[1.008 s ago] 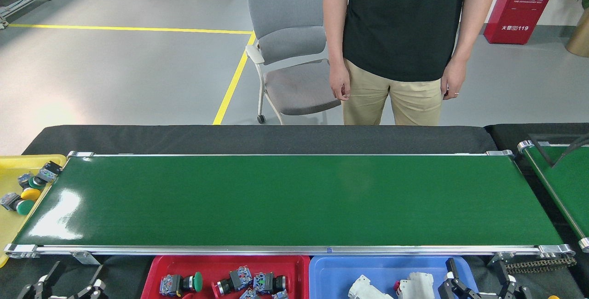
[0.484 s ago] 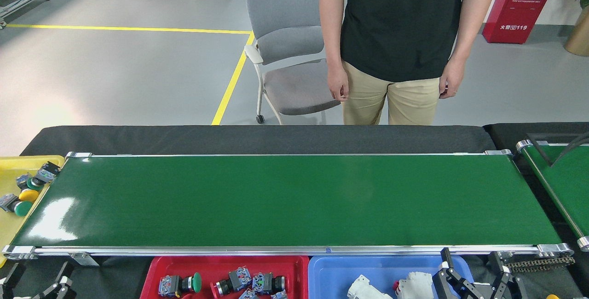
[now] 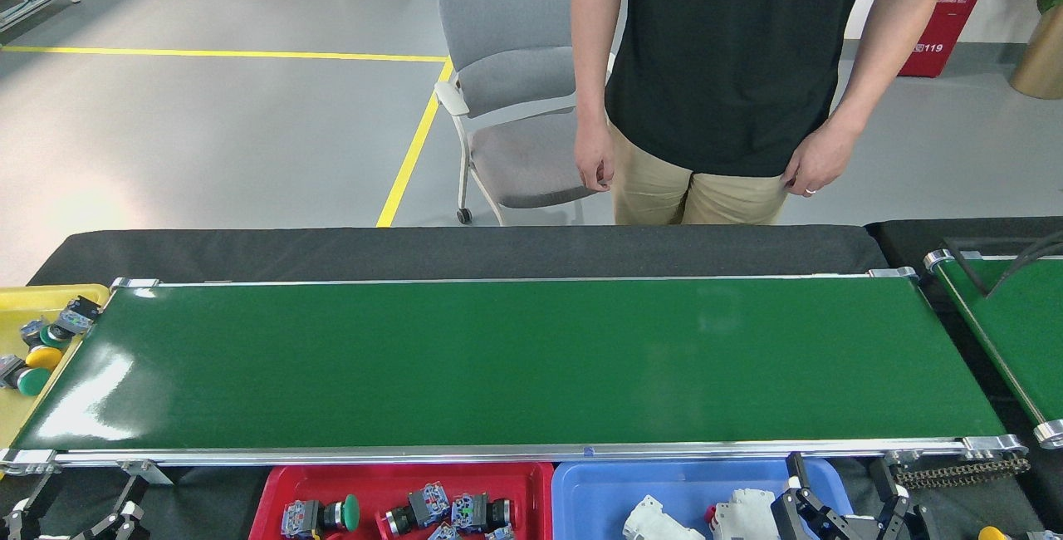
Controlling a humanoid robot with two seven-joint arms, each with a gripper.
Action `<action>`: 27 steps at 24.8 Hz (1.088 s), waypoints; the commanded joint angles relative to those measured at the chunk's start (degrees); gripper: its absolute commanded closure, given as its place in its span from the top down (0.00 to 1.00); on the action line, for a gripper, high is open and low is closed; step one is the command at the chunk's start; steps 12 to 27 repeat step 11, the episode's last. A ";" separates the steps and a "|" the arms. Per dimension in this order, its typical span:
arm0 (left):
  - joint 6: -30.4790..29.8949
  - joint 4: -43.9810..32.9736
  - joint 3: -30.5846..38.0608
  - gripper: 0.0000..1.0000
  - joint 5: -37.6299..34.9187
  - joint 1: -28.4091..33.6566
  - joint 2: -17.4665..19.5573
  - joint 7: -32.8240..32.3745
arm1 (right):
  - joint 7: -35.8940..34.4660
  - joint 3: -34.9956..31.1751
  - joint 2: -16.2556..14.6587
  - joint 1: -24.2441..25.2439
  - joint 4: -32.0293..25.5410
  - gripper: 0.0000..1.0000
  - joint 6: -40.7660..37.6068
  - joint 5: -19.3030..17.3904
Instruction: Pick switch part from conveyor to tray
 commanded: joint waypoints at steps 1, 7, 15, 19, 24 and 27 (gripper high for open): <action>-0.05 -0.43 0.14 1.00 0.09 -0.14 0.76 0.51 | -0.58 -0.19 -0.04 -0.23 -0.91 1.00 -0.24 0.02; -0.05 -0.34 0.14 1.00 0.00 -0.49 0.76 0.51 | -0.31 -0.19 -0.66 1.17 -0.82 1.00 -0.24 0.02; -0.05 -0.43 -0.21 1.00 0.00 -0.84 0.76 0.51 | -0.31 -0.27 -0.74 1.09 -0.82 1.00 -0.24 0.02; -0.05 -0.43 -0.21 1.00 0.00 -0.84 0.76 0.51 | -0.31 -0.27 -0.74 1.09 -0.82 1.00 -0.24 0.02; -0.05 -0.43 -0.21 1.00 0.00 -0.84 0.76 0.51 | -0.31 -0.27 -0.74 1.09 -0.82 1.00 -0.24 0.02; -0.05 -0.43 -0.21 1.00 0.00 -0.84 0.76 0.51 | -0.31 -0.27 -0.74 1.09 -0.82 1.00 -0.24 0.02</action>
